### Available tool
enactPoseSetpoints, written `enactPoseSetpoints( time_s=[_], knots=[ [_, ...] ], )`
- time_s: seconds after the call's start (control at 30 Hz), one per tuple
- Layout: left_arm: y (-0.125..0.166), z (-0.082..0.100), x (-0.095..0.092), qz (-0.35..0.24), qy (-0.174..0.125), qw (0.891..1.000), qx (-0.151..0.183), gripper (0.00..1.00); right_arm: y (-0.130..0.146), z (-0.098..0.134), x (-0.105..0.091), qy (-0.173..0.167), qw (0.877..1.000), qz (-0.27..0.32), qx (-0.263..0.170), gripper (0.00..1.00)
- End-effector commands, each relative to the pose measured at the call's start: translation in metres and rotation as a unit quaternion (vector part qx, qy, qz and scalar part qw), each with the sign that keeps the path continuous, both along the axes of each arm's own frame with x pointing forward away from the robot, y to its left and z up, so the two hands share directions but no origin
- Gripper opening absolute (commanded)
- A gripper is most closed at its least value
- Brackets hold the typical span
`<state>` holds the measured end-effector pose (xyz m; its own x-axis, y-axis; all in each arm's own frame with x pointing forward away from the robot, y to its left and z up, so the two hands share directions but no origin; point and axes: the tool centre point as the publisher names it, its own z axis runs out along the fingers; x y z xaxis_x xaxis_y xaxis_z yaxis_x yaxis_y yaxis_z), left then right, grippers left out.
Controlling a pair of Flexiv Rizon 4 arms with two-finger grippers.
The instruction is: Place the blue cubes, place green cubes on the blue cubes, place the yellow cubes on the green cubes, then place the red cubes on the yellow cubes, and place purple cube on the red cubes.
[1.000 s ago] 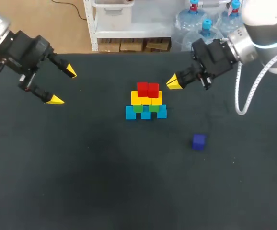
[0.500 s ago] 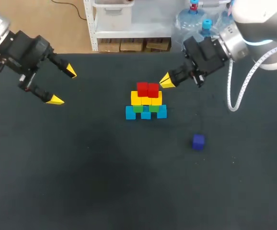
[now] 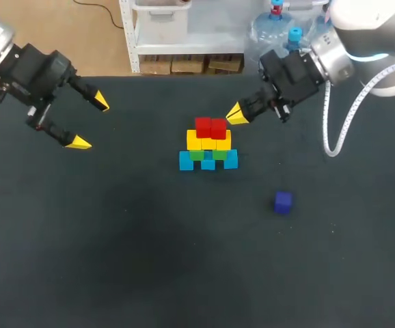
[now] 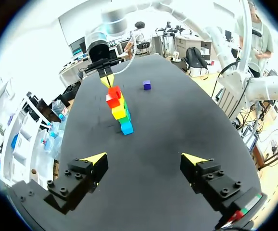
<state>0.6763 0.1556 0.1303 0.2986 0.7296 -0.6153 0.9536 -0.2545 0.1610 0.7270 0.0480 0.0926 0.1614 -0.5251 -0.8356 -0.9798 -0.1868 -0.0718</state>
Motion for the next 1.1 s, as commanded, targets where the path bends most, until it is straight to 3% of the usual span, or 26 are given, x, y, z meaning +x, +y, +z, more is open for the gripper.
enactPoseSetpoints(
  time_s=[0.03, 1.1],
  knots=[
    [0.001, -0.001, -0.001, 0.0, -0.002, 1.0, -0.001, 1.0, -0.002, 0.005, -0.004, -0.001, 1.0, 0.001, -0.001, 0.0],
    [0.001, -0.001, -0.001, 0.0, -0.002, 1.0, -0.001, 1.0, 0.003, -0.001, -0.003, 0.001, 1.0, 0.009, 0.001, 0.0]
  ],
)
